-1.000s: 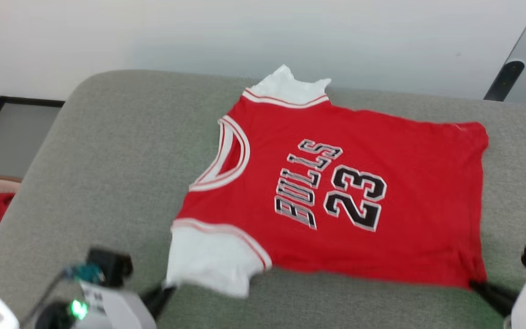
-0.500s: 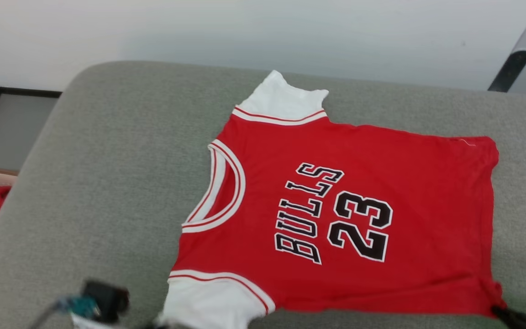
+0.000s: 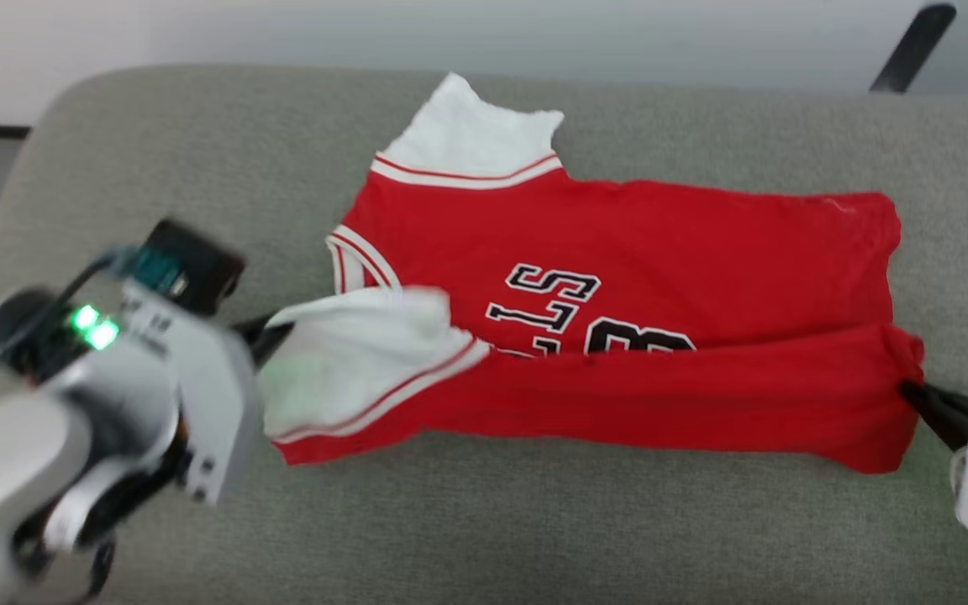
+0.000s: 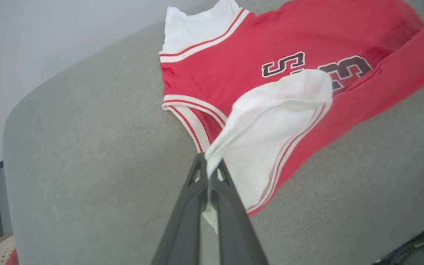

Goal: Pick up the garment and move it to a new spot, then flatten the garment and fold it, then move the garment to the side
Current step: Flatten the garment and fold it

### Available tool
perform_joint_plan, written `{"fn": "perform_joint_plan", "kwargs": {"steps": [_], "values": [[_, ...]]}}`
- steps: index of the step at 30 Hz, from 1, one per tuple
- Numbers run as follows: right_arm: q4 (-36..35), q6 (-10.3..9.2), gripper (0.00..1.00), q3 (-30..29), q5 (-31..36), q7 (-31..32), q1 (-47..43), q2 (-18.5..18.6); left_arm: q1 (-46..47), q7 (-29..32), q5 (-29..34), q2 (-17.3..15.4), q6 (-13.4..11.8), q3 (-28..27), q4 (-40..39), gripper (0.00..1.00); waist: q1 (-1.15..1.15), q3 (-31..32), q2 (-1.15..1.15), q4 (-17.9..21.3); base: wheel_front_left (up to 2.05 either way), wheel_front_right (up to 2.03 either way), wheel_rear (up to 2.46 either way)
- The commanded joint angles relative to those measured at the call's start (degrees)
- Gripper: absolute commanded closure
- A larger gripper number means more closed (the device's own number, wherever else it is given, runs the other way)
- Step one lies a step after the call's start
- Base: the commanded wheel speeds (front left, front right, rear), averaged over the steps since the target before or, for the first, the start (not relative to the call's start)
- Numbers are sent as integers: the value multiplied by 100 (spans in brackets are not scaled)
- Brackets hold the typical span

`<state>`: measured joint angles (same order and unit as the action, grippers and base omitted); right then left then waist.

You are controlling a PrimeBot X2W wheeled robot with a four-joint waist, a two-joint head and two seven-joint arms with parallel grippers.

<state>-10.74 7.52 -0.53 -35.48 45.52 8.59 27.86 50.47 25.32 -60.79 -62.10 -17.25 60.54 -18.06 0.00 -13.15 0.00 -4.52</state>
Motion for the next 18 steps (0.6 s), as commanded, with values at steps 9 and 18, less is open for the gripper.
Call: {"fn": "perform_joint_plan", "kwargs": {"steps": [9,18], "values": [[793,-7,100,257,353,287,924,-310,804,444,-38,1190,1175,240,1955,100,0,-608,0,306,0,0,0],[1141,-7,100,353,372,462,1270,-452,891,505,-288,1721,1633,303,3084,89,0,-684,0,314,0,0,0]]}}
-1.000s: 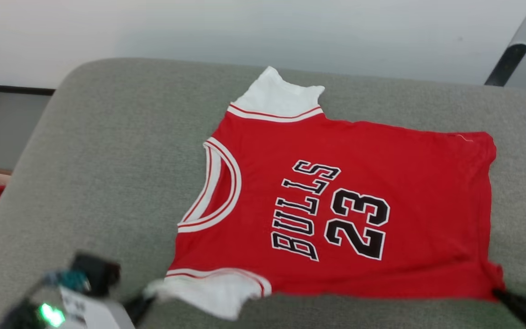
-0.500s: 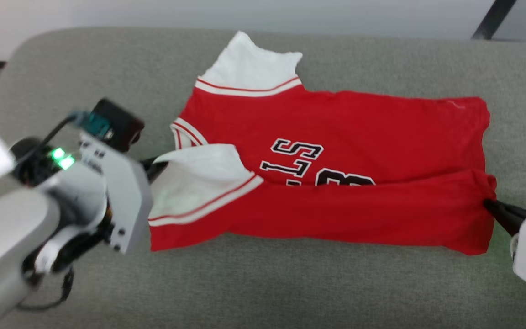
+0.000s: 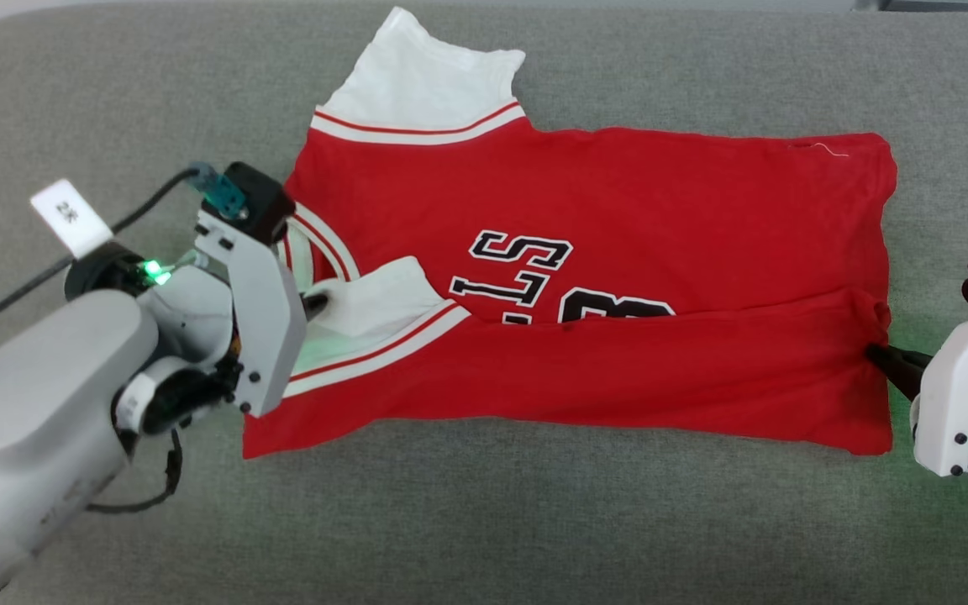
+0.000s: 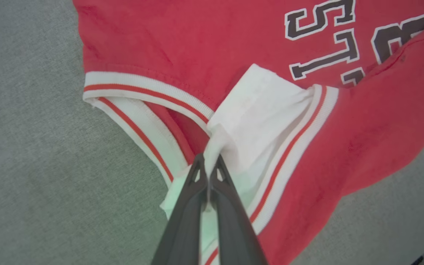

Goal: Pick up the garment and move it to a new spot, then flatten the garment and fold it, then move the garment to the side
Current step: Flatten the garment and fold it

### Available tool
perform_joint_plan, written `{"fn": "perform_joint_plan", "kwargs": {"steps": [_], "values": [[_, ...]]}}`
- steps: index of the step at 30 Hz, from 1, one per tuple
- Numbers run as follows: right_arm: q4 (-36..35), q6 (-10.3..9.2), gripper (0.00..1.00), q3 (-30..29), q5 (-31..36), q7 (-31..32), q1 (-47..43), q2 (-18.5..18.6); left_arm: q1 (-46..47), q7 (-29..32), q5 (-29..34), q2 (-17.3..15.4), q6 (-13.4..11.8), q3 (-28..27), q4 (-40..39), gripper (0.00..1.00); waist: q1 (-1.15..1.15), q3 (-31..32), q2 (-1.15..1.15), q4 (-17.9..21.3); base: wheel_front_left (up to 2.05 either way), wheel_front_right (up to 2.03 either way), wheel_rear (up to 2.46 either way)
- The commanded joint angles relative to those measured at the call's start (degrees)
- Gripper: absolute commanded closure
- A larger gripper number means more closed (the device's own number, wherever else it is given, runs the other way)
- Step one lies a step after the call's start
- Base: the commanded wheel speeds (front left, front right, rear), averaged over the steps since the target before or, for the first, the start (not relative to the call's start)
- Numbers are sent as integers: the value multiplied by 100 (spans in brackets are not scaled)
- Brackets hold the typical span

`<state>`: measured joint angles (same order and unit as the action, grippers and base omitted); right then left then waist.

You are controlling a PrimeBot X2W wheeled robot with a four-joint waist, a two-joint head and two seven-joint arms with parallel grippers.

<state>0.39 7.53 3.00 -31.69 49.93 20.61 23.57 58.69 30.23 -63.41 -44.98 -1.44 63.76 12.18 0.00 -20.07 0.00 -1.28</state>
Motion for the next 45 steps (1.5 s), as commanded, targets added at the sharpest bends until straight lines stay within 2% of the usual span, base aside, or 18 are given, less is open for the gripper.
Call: {"fn": "perform_joint_plan", "kwargs": {"steps": [1,2,4,5,6,7,8,9,10,11,16,21,29,34,39,43,45], "values": [[43,-9,100,13,-27,46,102,-23,92,23,-66,45,39,-39,130,82,0,22,0,-18,0,0,0],[63,-9,100,15,-40,64,126,-13,101,27,-113,93,29,-62,189,71,0,45,0,-30,0,0,0],[99,-8,100,39,-43,91,155,9,118,49,-176,156,39,-91,268,41,0,116,0,-55,0,0,0],[118,-9,100,50,-57,96,170,7,124,41,-224,167,22,-118,307,3,0,164,0,-64,0,0,0],[126,-8,85,76,-63,118,192,16,109,76,-274,182,-5,-134,350,0,0,213,0,-74,0,0,0],[125,-8,61,111,-62,140,208,48,114,95,-263,191,7,-117,361,0,0,267,0,-84,0,0,0],[140,-9,55,128,-67,153,207,72,124,93,-253,201,8,-113,370,0,0,324,0,-99,0,0,0],[145,-8,45,157,-75,175,204,89,111,74,-275,219,-6,-126,379,0,0,384,0,-113,0,0,0],[135,-8,16,181,-77,161,207,105,79,60,-315,229,-31,-145,386,0,0,444,0,-127,0,0,0],[147,-9,0,184,-72,154,201,116,60,47,-272,217,-46,-129,379,0,0,506,0,-140,0,0,0],[107,-8,0,245,-54,-3,102,171,-107,-175,-199,151,-123,-124,285,0,0,822,0,-213,0,0,0],[-40,-8,0,252,61,-394,-42,242,-320,-535,-132,52,-311,-199,110,0,0,1083,0,-270,0,0,0],[-664,-8,0,146,430,-1752,-553,359,-955,-1117,-210,-216,-977,-365,-530,0,0,1576,0,-405,0,0,0],[-1157,-9,0,34,1017,-2745,-949,336,-1326,-1404,-348,-416,-1328,-515,-1000,0,0,1732,0,-373,0,0,0],[-1479,-9,0,-79,1382,-3249,-1264,82,-1574,-1392,-530,-621,-1546,-577,-1287,0,0,1745,0,-203,0,0,0],[-1695,-9,0,-79,1470,-3258,-1396,-84,-1655,-1142,-812,-726,-1602,-623,-1278,0,0,1670,0,30,0,0,0],[-1777,-9,0,-111,1480,-3217,-1426,-173,-1629,-917,-916,-776,-1550,-583,-1244,0,0,1610,0,165,0,0,0]]}}
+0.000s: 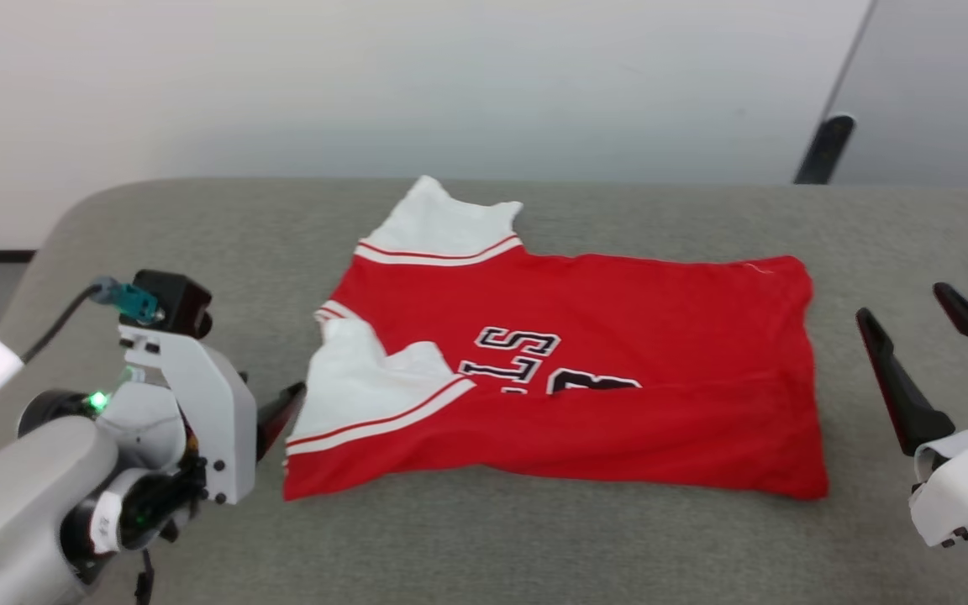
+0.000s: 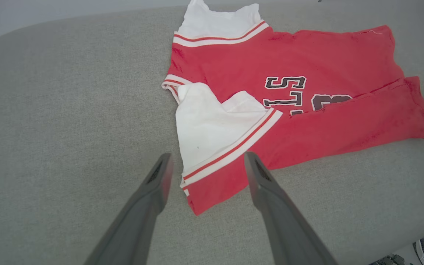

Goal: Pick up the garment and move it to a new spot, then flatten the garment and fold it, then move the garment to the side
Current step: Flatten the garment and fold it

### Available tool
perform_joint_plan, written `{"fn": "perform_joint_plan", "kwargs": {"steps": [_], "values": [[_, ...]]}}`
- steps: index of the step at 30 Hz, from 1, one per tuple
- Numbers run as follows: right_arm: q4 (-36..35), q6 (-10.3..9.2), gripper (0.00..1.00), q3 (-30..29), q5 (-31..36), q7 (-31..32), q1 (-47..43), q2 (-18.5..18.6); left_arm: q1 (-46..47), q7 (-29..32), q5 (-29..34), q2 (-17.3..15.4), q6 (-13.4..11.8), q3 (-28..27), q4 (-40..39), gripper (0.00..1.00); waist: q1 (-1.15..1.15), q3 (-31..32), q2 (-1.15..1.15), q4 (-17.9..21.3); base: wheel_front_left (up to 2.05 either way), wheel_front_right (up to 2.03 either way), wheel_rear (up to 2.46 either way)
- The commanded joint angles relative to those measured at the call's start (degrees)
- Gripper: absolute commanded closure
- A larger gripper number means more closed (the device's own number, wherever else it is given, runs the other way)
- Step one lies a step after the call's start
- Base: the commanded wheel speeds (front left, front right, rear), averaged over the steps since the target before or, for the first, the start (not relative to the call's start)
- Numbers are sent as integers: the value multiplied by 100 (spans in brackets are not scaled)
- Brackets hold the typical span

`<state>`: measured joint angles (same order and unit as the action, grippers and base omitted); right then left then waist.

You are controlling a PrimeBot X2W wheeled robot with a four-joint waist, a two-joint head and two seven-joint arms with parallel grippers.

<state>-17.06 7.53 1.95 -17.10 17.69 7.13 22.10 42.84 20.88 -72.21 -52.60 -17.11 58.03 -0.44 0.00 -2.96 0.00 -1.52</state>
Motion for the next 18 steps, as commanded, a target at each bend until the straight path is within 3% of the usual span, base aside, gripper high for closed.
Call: {"fn": "perform_joint_plan", "kwargs": {"steps": [1,11,18], "values": [[-79,-9,0,-19,54,23,-63,-29,-33,132,-130,-13,5,-14,67,0,0,-133,0,250,0,0,0],[-224,-9,0,-259,8,66,-45,-292,150,1393,-756,-54,115,132,721,0,0,-541,0,751,0,0,0],[-238,-9,0,-337,-45,53,-64,-399,89,1794,-895,-63,157,244,1204,0,0,-769,0,925,0,0,0]]}}
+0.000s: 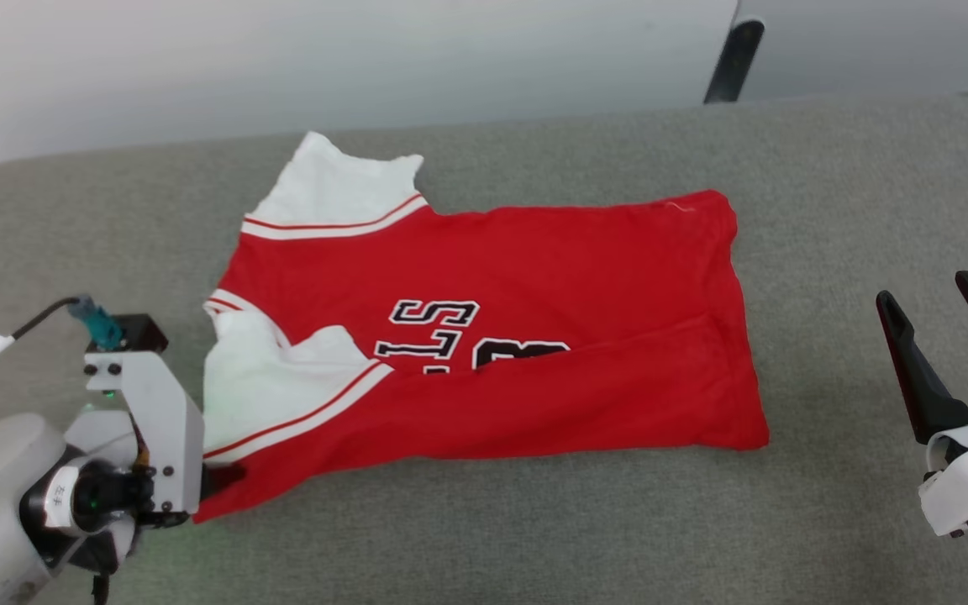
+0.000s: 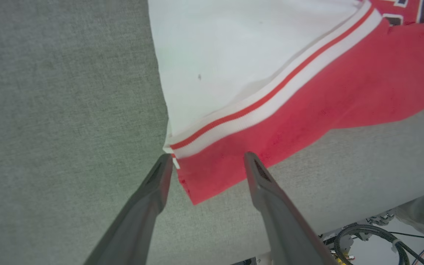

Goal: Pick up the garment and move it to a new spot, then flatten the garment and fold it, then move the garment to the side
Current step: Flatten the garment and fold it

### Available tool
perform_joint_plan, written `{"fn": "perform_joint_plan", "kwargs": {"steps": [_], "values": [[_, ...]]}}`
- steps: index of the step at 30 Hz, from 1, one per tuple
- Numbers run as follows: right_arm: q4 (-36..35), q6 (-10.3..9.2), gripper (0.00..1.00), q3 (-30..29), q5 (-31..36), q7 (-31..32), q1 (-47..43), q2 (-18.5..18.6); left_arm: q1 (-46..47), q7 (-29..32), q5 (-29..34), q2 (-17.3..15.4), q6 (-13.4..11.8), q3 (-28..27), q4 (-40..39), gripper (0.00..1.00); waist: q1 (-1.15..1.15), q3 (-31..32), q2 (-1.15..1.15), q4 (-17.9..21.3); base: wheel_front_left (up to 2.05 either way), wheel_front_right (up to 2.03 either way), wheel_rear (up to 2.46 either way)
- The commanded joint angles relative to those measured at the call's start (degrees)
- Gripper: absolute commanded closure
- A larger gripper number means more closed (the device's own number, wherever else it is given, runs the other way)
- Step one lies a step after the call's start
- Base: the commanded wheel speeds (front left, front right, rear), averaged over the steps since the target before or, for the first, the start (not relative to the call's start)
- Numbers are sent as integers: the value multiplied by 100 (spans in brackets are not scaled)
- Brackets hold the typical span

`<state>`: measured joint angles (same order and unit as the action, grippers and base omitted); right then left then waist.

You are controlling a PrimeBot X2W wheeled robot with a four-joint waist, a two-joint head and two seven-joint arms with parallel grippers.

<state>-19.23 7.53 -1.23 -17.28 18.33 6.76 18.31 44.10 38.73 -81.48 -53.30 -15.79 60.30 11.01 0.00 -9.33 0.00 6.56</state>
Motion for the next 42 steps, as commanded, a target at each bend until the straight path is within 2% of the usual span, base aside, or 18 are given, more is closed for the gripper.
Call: {"fn": "perform_joint_plan", "kwargs": {"steps": [1,10,11,13,14,20,27,33,42], "values": [[-26,-9,0,-26,-36,-7,-18,-33,-34,54,35,19,36,38,142,0,0,-161,0,126,0,0,0],[-40,-9,0,-89,-93,34,85,-90,-56,116,-81,412,283,104,868,0,0,-321,0,125,0,0,0],[-30,-9,0,-82,-105,55,90,-97,-73,132,-96,464,353,121,924,27,0,-332,0,119,0,0,0],[-12,-9,0,-56,-119,106,93,-104,-69,149,-137,537,436,119,1032,91,0,-351,0,105,0,0,0],[7,-9,0,-51,-153,147,97,-117,-51,133,-107,545,473,125,1075,100,0,-360,0,97,0,0,0],[81,-9,0,-47,-266,509,177,-94,143,-33,-40,500,634,-9,1207,100,0,-397,0,19,0,0,0],[337,-9,0,35,-590,1525,271,-75,311,-40,73,638,737,16,1243,100,0,-442,0,-148,0,0,0],[738,-8,0,50,-824,2293,501,-134,497,-15,182,818,821,55,1242,100,0,-562,0,-334,0,0,0],[1563,-8,0,55,-852,2842,793,-176,791,-28,336,1021,893,60,1291,100,0,-859,0,-585,0,0,0]]}}
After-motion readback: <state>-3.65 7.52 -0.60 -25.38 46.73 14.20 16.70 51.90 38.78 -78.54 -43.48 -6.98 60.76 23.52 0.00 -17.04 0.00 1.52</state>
